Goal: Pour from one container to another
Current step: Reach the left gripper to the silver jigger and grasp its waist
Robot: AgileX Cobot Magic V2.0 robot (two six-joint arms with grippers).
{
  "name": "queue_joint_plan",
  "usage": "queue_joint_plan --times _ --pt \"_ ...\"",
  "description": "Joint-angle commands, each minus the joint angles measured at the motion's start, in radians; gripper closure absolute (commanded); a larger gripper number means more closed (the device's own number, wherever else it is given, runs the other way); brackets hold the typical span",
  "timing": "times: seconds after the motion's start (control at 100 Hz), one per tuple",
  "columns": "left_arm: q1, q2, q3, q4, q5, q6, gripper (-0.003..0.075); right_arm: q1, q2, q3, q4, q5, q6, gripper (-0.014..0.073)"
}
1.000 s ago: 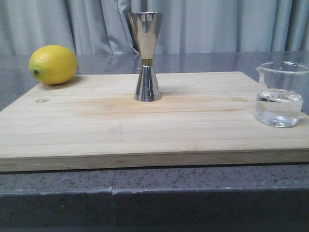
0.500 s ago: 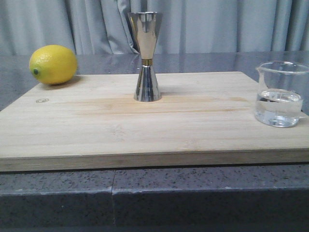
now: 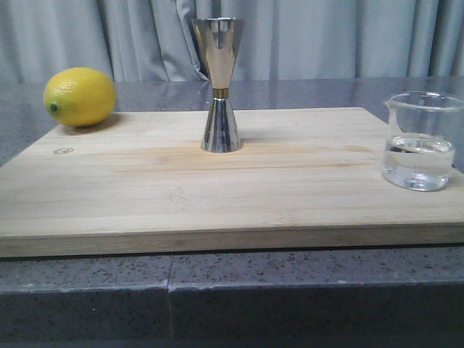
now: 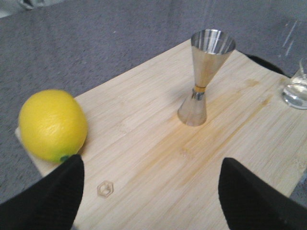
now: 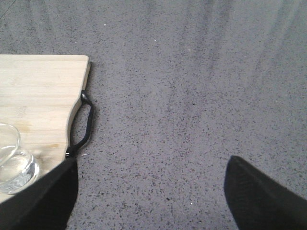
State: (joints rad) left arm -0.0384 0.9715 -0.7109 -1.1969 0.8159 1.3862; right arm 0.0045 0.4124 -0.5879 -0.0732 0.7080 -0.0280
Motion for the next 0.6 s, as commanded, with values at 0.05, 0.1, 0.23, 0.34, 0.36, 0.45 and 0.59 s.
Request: queue_joint_plan --times 0.05,0.1,0.23,0.34,0.36,0.45,0.59 --pt "0.003 0.11 -0.012 -0.248 0.099 0.296 0.0183 -0.004 0.019 -0.031 -0.006 -0.071 -0.007 0.0049" --pt "0.003 0.155 -0.012 -0.283 0.139 0.351 0.0183 -0.004 0.019 -0.031 -0.006 -0.073 -0.007 0.0049" --pt "0.003 0.261 -0.012 -0.361 0.233 0.459 0.0183 -0.004 0.019 -0.031 -0.006 -0.08 -0.007 0.0049" --pt "0.003 0.346 -0.012 -0.457 0.335 0.584 0.0183 -0.004 0.019 -0.031 -0.006 -0.08 -0.007 0.0049" --pt "0.003 0.361 -0.012 -0.471 0.354 0.603 0.0183 -0.004 0.019 -0.031 -0.006 -0.08 -0.007 0.0049" --pt "0.001 0.417 -0.012 -0.518 0.412 0.67 0.0183 -0.004 0.019 -0.031 -0.006 -0.08 -0.007 0.0049" --pt "-0.026 0.476 -0.012 -0.553 0.418 0.73 0.0183 -0.004 0.019 -0.031 -0.006 -0.08 -0.007 0.0049"
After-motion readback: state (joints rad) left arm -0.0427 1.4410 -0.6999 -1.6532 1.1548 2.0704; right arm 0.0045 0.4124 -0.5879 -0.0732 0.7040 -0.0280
